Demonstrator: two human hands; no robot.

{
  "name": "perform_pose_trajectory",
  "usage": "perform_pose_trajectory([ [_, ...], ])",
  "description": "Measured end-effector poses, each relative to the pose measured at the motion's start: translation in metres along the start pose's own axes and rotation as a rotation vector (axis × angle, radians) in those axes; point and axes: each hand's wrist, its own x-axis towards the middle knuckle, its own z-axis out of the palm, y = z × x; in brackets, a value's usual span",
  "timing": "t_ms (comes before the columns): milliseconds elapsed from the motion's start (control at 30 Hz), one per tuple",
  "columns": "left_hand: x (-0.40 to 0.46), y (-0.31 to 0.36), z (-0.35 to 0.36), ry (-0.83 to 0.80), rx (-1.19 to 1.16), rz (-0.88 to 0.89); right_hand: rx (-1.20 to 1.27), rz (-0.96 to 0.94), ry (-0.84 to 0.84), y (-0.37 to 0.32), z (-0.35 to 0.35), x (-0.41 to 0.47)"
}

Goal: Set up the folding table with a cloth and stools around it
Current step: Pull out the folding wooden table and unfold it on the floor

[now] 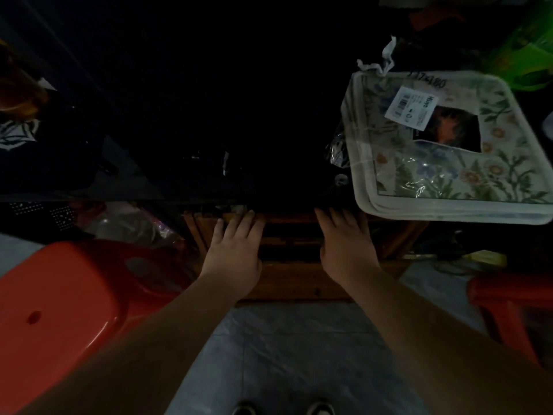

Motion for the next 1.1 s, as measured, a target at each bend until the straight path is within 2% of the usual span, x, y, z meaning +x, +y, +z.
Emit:
perform_pose_trajectory([
  [333,-0.040,0.012,-0.003,-0.036,-0.026,0.023,-0.034,0.018,0.101,-0.013,0.007,-0.077],
  [533,-0.074,0.039,-0.001,-0.136,-0.073,-0.013,-0.041,-0.037,-0.047,-0.009,0.006,-0.107],
  [800,-0.116,0.052,-0.006,-0.245,-0.069,-0.001,-0.001,-0.056,-0.075,-0.013,0.008,-0.150],
  [1100,-0.219,0.070,-0.049,-0.148,-0.035,0.086,0.040,0.008,-0.045,-0.045,-0.034,-0.266],
])
